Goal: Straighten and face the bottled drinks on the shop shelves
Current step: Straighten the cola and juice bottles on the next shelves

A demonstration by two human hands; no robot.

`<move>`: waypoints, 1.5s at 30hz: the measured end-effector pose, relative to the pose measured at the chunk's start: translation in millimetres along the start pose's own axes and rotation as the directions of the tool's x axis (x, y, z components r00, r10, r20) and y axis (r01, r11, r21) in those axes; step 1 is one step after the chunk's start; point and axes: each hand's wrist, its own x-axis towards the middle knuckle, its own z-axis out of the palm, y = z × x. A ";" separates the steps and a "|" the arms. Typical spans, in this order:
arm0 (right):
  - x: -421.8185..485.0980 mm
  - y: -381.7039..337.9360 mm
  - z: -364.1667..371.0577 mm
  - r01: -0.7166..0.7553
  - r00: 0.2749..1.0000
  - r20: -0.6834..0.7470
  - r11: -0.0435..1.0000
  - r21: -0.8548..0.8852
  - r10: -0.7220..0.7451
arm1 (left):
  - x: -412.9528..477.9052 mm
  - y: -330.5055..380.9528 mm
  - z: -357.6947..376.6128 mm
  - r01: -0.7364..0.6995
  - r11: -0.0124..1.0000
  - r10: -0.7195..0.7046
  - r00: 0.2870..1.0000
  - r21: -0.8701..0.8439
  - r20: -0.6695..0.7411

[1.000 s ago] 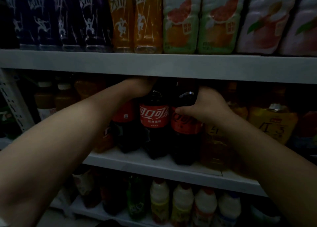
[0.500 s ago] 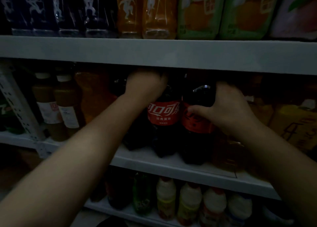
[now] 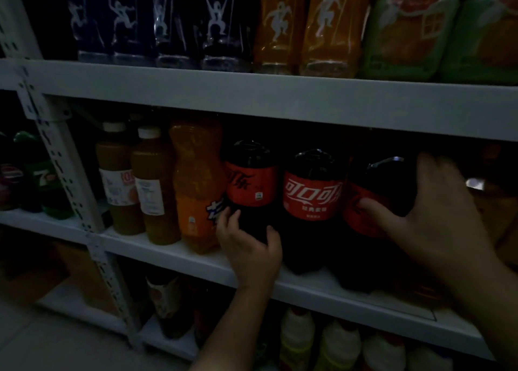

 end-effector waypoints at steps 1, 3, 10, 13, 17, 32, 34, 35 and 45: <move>-8.4 -8.2 2.4 0.068 0.992 -0.104 0.998 -0.011 -0.069 | -1.4 -3.5 4.0 0.039 0.999 -0.039 0.999 0.019 0.008; -21.8 -33.0 9.4 0.263 0.931 -0.270 0.964 0.029 -0.246 | -4.2 -9.0 9.2 0.116 0.992 -0.117 0.993 0.053 0.000; 16.0 -134.2 45.6 0.347 0.937 -0.063 0.891 0.292 -0.345 | -8.5 -20.7 14.6 0.116 0.986 -0.118 0.993 0.123 0.009; 31.9 -153.9 58.3 0.322 0.943 -0.010 0.902 0.289 -0.334 | -8.6 -23.6 14.7 0.080 0.986 -0.083 0.996 0.149 0.012; 43.0 -159.2 67.5 0.271 0.961 0.001 0.935 0.230 -0.278 | -9.0 -23.2 11.8 0.059 0.988 -0.058 0.998 0.145 -0.010; 47.8 -147.5 57.6 0.304 0.949 0.024 0.933 0.194 -0.315 | -9.8 -14.4 -7.7 0.016 0.999 -0.015 1.000 0.049 -0.016; 42.8 -157.8 56.5 0.395 0.917 -0.045 0.890 0.227 -0.396 | -11.2 -26.0 -21.0 0.034 0.997 -0.030 0.997 0.071 -0.066; 41.8 -167.4 57.7 0.434 0.899 -0.057 0.866 0.250 -0.434 | -9.0 -34.7 -27.9 0.057 0.994 -0.047 0.993 0.095 -0.105; 83.0 -256.6 102.5 -0.095 0.943 0.321 0.849 0.520 -0.091 | 24.1 -72.9 -38.2 0.351 0.907 -0.353 0.935 0.232 -0.037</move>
